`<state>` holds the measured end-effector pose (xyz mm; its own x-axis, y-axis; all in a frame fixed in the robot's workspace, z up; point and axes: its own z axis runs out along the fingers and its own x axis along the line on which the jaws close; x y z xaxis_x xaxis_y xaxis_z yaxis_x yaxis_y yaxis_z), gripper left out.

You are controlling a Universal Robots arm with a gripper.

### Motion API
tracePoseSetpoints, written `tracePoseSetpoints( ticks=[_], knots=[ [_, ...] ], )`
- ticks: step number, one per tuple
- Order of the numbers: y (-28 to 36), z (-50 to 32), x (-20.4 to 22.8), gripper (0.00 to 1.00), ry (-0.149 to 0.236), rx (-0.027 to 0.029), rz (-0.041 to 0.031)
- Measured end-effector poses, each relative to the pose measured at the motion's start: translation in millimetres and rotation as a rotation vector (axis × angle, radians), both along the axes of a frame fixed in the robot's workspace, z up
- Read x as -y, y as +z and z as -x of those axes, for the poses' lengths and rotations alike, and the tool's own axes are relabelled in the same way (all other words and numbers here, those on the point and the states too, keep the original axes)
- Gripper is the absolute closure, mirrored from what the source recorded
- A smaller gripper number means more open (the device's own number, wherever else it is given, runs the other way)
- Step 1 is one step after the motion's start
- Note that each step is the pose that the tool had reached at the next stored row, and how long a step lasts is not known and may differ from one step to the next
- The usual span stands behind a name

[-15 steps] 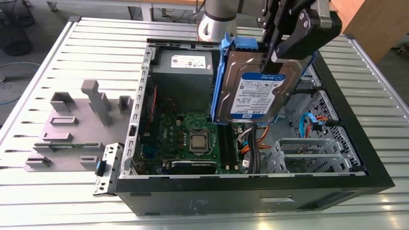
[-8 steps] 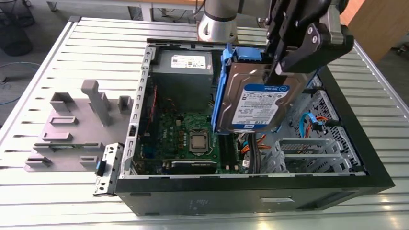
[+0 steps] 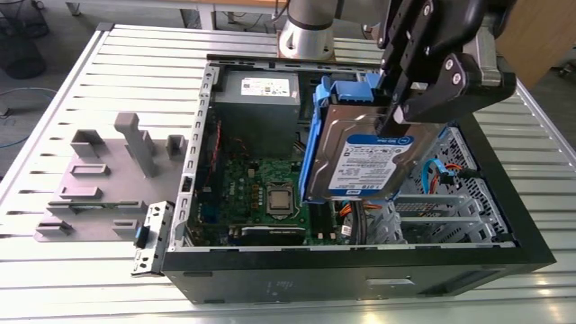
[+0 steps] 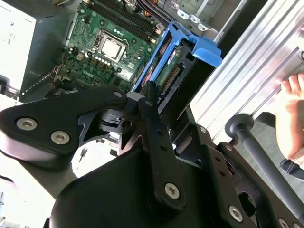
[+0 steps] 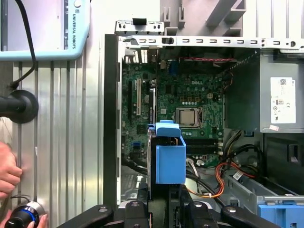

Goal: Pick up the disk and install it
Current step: 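Pick up the disk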

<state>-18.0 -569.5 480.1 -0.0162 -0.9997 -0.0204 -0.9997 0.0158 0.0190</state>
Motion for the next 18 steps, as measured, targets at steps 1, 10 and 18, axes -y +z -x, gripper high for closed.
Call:
tracePoseSetpoints(
  ticks=[1, 10, 18],
  knots=[
    [0.0, 0.0, 0.7, 0.65, 0.000, 0.0000, 0.0001],
    [0.0, 0.0, 1.2, 0.65, 0.000, 0.0000, 0.0001],
    [0.0, -5.5, 1.2, 0.65, 0.000, 0.0000, 0.0001]
  ],
)
